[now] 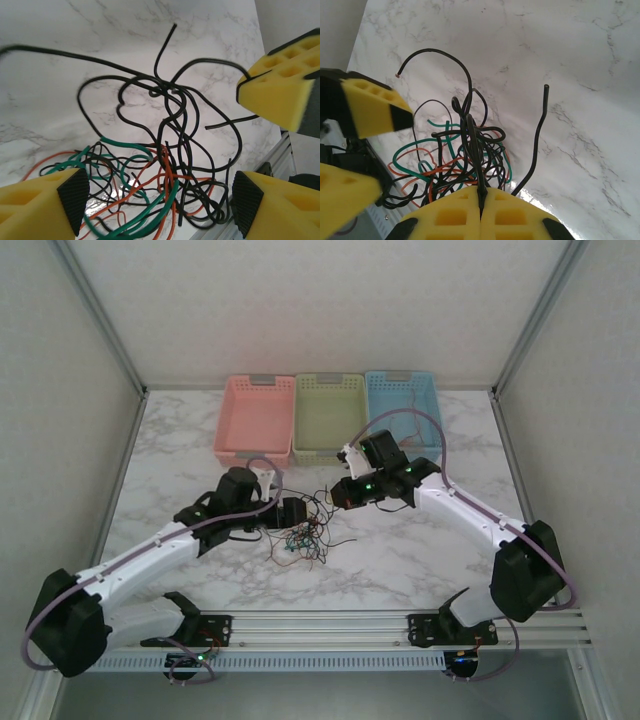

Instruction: Untangle the cables

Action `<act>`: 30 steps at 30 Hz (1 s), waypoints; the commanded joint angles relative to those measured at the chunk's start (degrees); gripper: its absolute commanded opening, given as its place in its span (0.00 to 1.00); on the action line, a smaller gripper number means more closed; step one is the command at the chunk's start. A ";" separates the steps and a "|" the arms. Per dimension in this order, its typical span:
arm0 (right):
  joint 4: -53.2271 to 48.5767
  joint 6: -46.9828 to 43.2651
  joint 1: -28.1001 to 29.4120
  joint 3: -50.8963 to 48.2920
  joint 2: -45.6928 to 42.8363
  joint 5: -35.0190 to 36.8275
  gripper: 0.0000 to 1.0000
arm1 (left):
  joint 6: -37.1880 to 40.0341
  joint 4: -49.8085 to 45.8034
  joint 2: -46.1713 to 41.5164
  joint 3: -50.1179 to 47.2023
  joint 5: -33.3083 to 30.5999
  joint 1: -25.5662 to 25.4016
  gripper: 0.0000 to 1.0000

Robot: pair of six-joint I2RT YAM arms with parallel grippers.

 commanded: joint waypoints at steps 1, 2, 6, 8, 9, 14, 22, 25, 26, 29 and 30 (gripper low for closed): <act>0.76 -0.21 0.71 2.17 0.67 0.12 0.00 | -0.72 4.79 2.05 -0.70 2.04 -1.17 0.77; 0.82 -0.04 0.72 2.23 0.65 0.08 0.00 | -0.63 5.01 2.76 -0.85 1.76 -1.27 0.77; 0.67 -0.25 0.96 2.50 0.60 0.05 0.00 | -0.78 6.14 6.31 -1.41 0.59 -1.27 0.75; 0.58 -0.27 1.02 2.54 0.54 0.22 0.00 | -1.47 7.86 8.32 -1.75 0.72 -1.44 0.73; 0.58 -0.22 1.03 2.65 0.56 0.21 0.00 | -1.75 8.66 9.15 -1.84 0.91 -1.52 0.71; 0.15 -0.55 1.04 2.68 0.32 0.57 0.00 | -2.15 10.04 11.76 -1.85 0.71 -1.88 0.49; -5.82 -4.25 1.00 5.13 -0.64 5.53 0.00 | 0.23 2.44 8.83 -1.76 -6.43 -1.58 0.00; -10.50 -7.15 0.91 6.98 -1.53 9.52 0.00 | 2.31 -3.49 5.81 -1.49 -10.80 -0.68 0.00; -11.77 -7.92 0.87 7.41 -1.94 11.19 0.00 | 2.82 -4.94 4.66 -1.56 -12.14 -0.30 0.00; -15.80 -10.70 0.61 8.68 -3.35 16.33 0.00 | 3.82 -8.73 1.64 -1.91 -14.26 1.54 0.00; -16.86 -11.51 0.40 8.88 -3.85 17.98 0.00 | 4.22 -10.02 0.49 -1.95 -15.25 2.07 0.00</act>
